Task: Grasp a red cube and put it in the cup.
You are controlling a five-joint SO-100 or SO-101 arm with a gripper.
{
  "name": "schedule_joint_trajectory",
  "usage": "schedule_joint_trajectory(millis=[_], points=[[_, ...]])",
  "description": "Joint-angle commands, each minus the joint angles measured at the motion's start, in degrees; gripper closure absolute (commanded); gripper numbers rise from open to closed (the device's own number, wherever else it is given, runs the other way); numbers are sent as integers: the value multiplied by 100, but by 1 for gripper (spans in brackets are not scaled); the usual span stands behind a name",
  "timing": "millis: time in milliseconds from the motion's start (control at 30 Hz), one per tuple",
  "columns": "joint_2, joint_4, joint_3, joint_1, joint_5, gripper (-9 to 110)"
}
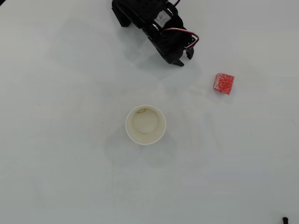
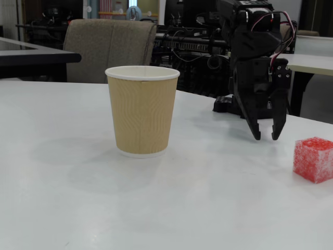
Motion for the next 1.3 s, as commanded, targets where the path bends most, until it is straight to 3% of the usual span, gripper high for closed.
schedule_joint_trajectory(millis=[0, 367, 900, 1267], points=[[-167, -185, -527, 26, 26, 93], [-932, -79, -1503, -53, 211, 90], [-3920, -721, -3226, 9, 510, 90], [-5669, -1406, -4386, 97, 606, 79]])
